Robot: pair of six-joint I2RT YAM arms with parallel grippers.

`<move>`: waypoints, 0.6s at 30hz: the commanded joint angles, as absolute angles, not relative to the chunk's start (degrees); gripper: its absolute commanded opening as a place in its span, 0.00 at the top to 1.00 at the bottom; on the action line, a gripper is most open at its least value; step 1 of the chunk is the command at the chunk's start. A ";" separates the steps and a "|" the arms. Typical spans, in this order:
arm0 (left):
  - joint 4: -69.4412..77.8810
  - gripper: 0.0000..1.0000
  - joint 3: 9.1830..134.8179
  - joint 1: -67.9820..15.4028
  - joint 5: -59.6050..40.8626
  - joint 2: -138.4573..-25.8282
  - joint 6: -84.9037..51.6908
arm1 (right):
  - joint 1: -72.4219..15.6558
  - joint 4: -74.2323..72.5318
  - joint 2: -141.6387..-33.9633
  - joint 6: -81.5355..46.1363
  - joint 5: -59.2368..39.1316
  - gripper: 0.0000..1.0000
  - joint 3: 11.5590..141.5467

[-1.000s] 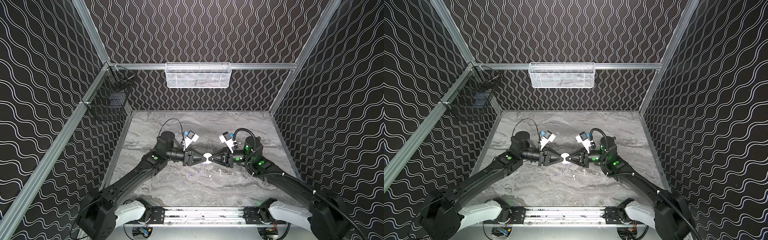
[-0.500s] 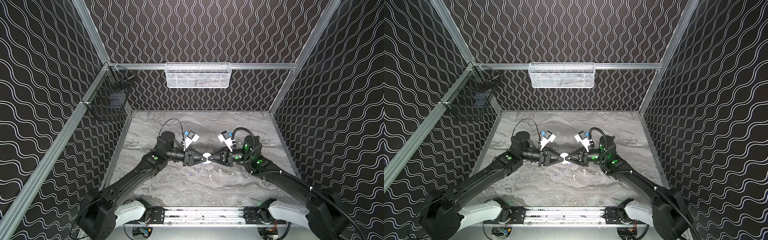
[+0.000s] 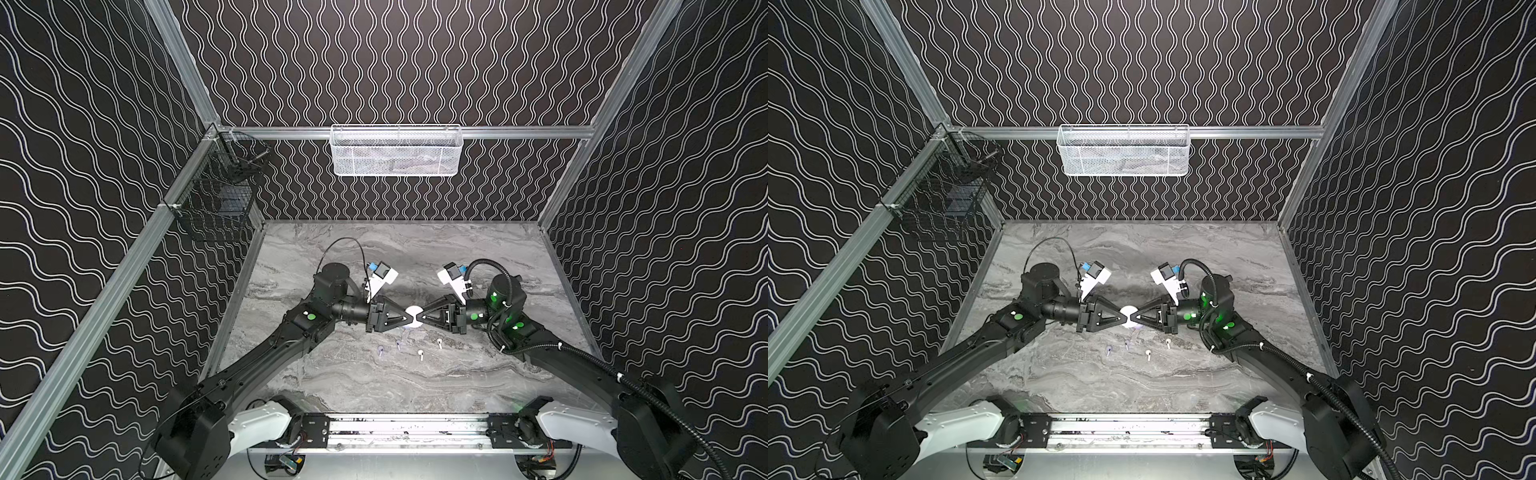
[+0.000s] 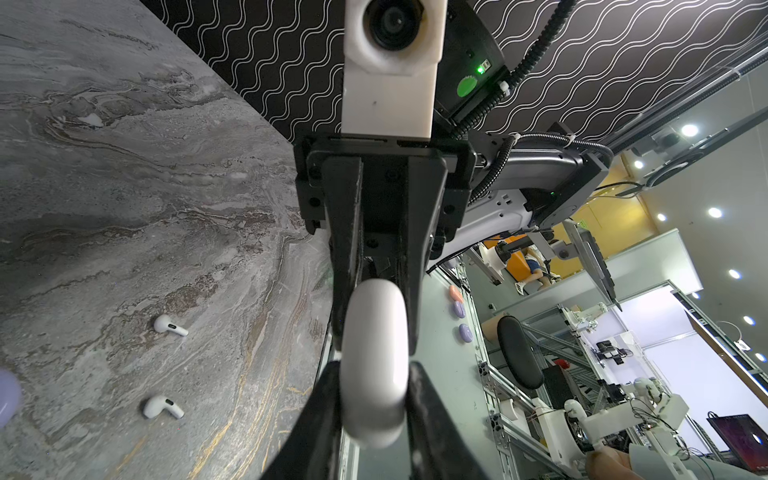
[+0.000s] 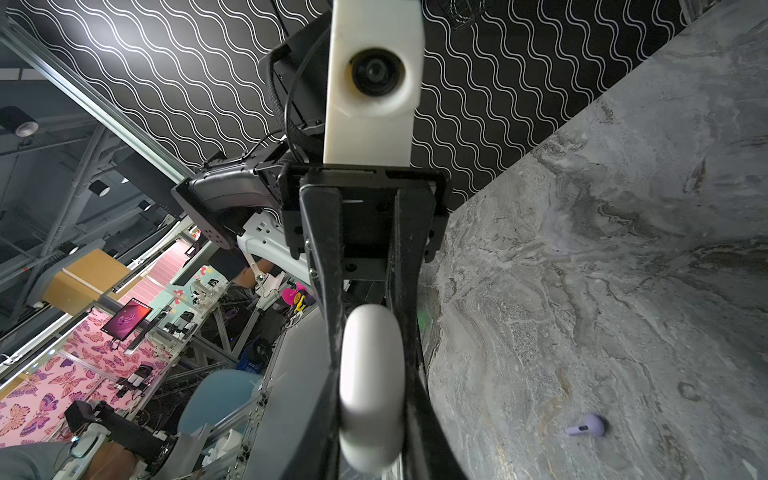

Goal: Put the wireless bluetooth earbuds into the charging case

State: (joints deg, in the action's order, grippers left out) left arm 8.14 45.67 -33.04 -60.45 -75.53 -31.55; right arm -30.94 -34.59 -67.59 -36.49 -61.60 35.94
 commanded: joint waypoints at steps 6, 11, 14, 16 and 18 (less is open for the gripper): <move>11.60 0.71 45.97 -33.31 -63.82 -74.72 -31.29 | -30.76 -39.09 -67.86 -39.18 -58.18 1.00 34.33; 11.77 0.71 45.88 -33.23 -63.72 -74.45 -31.33 | -30.76 -42.11 -68.03 -41.08 -58.04 1.00 33.01; 12.03 0.71 45.88 -33.30 -63.90 -74.64 -31.60 | -30.76 -42.81 -68.11 -41.54 -58.01 1.00 32.79; 12.09 0.71 45.88 -33.31 -63.90 -74.59 -31.61 | -30.74 -43.45 -68.28 -41.94 -58.07 1.00 32.77; 12.04 0.71 45.88 -33.25 -63.89 -74.46 -31.58 | -30.76 -43.90 -68.46 -42.31 -58.10 1.00 32.76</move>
State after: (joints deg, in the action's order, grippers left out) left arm 8.05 45.67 -33.12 -60.16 -74.89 -31.53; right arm -30.94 -43.27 -68.10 -41.15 -61.14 32.97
